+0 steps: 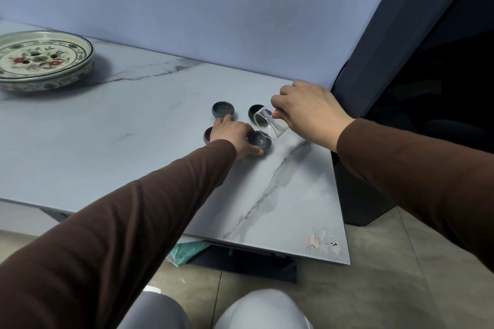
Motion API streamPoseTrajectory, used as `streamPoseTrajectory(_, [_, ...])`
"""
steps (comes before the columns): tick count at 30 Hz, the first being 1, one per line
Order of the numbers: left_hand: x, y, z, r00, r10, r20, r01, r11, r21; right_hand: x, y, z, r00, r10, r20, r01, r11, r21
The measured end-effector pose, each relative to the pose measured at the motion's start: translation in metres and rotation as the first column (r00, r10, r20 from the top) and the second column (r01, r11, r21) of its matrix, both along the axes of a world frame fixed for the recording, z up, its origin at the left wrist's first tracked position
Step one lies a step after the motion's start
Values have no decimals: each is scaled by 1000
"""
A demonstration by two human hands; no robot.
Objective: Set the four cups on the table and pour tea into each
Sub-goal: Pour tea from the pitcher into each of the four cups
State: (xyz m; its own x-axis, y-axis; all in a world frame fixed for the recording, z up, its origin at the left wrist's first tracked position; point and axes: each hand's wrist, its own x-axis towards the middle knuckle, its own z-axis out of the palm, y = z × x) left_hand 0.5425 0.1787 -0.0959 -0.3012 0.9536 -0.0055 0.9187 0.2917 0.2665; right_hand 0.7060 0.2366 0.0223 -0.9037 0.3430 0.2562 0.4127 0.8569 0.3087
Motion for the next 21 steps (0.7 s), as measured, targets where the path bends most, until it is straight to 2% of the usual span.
streamPoseTrajectory(13, [1,-1,1,1000,29,7,-29,1000,-3,-1,-15,7,992,89,92,-102,984,148])
streamPoseTrajectory(19, [2,-1,2,1000,30,-1,-30,1000,-5,2,-25,12,982,96,164,-142,944,298])
streamPoseTrajectory(21, [1,0,1,1000,27,-4,-27,1000,-7,3,-26,12,978,138,155,-180,937,298])
